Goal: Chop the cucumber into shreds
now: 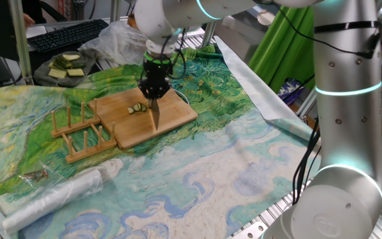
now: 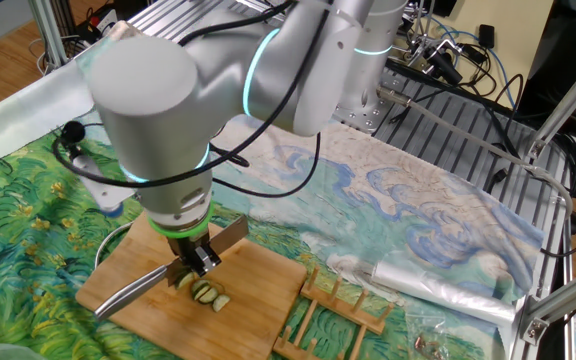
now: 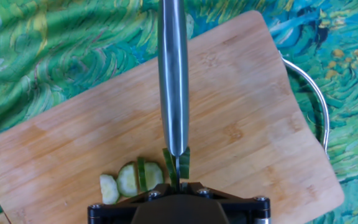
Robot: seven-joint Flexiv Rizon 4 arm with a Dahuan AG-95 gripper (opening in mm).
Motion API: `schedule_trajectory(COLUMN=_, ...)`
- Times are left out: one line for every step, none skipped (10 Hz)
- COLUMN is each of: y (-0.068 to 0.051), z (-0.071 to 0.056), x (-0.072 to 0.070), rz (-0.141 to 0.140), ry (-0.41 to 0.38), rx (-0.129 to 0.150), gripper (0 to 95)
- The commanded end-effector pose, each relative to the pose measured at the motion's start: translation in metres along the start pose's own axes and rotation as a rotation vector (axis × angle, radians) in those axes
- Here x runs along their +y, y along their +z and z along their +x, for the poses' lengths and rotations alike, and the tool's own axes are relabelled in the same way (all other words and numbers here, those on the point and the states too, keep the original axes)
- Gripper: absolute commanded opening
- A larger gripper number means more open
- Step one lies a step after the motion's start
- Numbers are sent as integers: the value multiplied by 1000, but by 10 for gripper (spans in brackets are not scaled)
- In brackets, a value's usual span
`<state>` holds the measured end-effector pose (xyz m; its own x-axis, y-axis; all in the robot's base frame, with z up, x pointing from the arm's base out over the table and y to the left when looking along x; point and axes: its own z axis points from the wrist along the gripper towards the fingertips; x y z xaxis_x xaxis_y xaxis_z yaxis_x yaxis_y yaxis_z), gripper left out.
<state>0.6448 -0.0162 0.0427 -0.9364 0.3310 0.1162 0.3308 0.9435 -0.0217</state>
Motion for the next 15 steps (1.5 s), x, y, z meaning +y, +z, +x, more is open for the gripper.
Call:
schedule_trajectory(y=-5, z=1, x=0, rz=10, ry=-4, rx=4, gripper=0)
schedule_trajectory(y=-5, z=1, x=0, rz=9, ry=-3, rx=4, gripper=0)
schedule_trajectory(y=-5, z=1, x=0, rz=9, ry=-2, rx=4, gripper=0)
schedule_trajectory(y=-5, z=1, x=0, rz=9, ry=-1, rx=4, gripper=0)
schedule_trajectory(y=-6, z=2, x=0, rz=9, ry=-1, rx=4, gripper=0)
schedule_trajectory(y=-7, z=2, x=0, rz=9, ry=0, rx=5, gripper=0)
schedule_trajectory(y=-9, z=2, x=0, rz=10, ry=-1, rx=7, gripper=0)
schedule_trajectory(y=-13, z=4, x=0, rz=11, ry=-4, rx=17, gripper=0)
schedule_trajectory(y=-15, z=5, x=0, rz=12, ry=-6, rx=20, gripper=0)
schedule_trajectory(y=-12, z=4, x=0, rz=6, ry=-8, rx=31, gripper=0)
schedule_trajectory(y=3, z=2, x=1, rz=-8, ry=-11, rx=31, gripper=0)
schedule_trajectory(y=15, z=1, x=0, rz=-12, ry=-12, rx=17, gripper=0)
schedule_trajectory(y=29, z=-1, x=-2, rz=-15, ry=-21, rx=11, gripper=0)
schedule_trajectory(y=26, z=0, x=0, rz=-24, ry=-14, rx=34, gripper=0)
schedule_trajectory(y=26, z=1, x=2, rz=-22, ry=-5, rx=33, gripper=0)
